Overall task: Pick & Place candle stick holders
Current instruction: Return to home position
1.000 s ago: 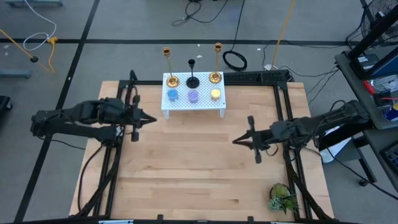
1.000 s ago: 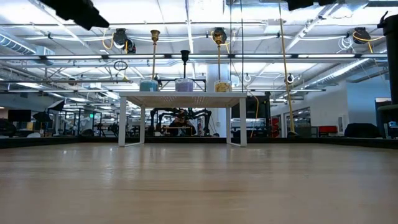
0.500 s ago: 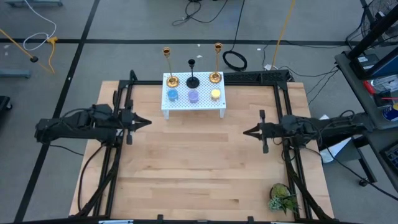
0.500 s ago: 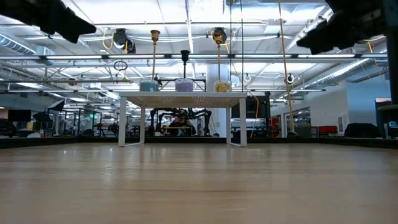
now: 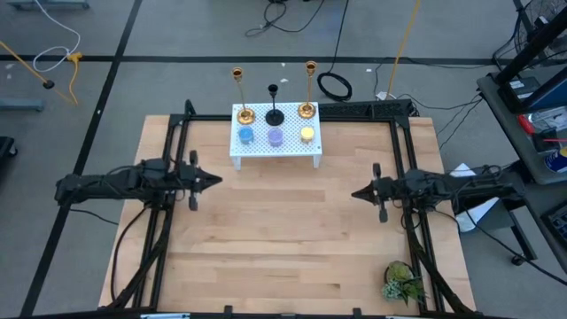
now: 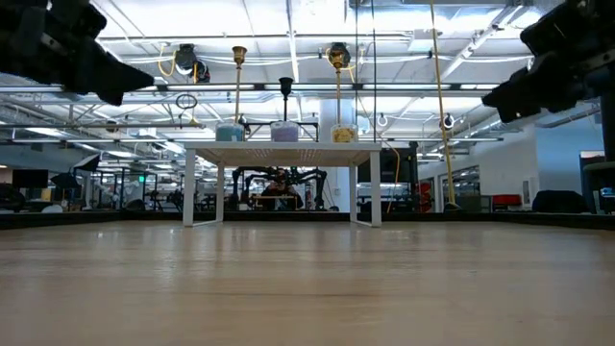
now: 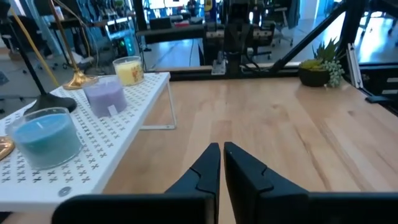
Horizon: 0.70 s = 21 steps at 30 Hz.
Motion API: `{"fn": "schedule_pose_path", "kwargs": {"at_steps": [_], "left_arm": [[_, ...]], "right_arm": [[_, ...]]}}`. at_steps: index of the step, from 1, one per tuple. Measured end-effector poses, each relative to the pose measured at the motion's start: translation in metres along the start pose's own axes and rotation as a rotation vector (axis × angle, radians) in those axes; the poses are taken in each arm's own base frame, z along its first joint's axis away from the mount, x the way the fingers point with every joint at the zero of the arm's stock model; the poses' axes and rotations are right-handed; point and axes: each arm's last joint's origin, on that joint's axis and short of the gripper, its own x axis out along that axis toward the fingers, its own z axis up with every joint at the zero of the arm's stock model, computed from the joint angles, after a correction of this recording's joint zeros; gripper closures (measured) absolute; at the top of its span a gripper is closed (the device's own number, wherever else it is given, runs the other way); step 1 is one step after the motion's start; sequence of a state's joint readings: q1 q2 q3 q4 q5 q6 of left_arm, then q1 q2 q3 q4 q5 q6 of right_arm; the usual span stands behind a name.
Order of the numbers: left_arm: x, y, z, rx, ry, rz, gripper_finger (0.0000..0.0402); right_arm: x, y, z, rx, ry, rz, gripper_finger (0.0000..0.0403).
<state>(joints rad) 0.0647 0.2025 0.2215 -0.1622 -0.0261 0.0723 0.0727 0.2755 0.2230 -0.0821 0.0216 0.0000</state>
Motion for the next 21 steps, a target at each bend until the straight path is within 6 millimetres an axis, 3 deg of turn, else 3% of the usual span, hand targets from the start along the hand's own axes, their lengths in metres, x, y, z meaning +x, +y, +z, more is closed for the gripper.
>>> {"fn": "schedule_pose_path", "kwargs": {"at_steps": [12,21], "left_arm": [[0.014,-0.005,-0.038,0.000,-0.131,-0.048,0.0371],[0.015,-0.006,-0.039,0.003,-0.117,-0.078,0.0371]], "right_arm": [[0.005,0.000,-0.032,0.067,-0.023,-0.001,0.0403],[0.006,0.000,-0.032,0.069,-0.052,-0.003,0.0403]]}}
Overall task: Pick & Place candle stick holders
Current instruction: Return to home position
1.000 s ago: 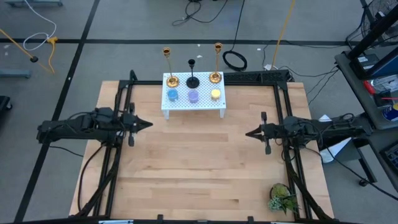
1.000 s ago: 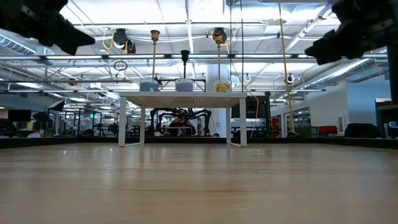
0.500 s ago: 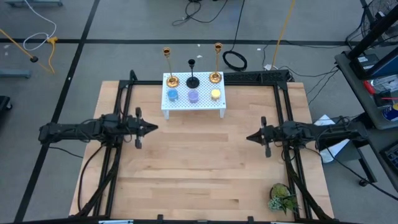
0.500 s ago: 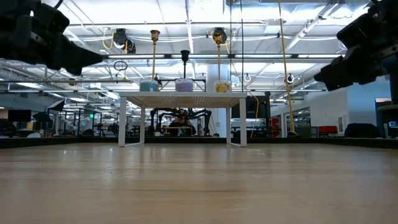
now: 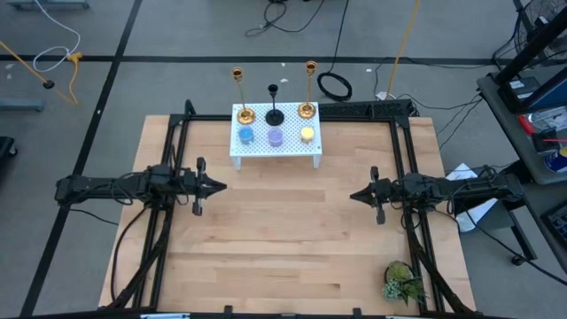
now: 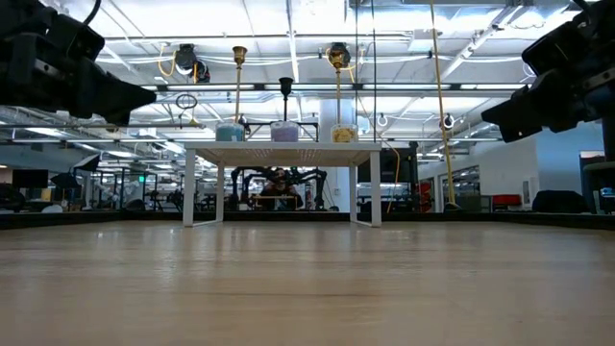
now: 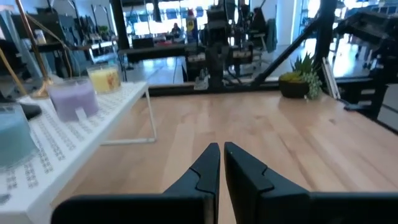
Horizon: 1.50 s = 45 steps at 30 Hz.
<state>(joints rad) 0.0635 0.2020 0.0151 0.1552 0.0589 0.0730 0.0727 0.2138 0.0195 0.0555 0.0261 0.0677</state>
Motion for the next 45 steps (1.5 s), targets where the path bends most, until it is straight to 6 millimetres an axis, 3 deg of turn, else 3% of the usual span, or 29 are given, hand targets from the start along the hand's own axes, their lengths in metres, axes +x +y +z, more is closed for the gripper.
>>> {"fn": "schedule_pose_path", "kwargs": {"at_steps": [45], "left_arm": [[0.0000,-0.0001,-0.0021,-0.001,0.024,-0.001,0.0371]], "right_arm": [[0.0001,-0.0001,-0.0006,0.000,0.002,-0.002,0.0396]]}}
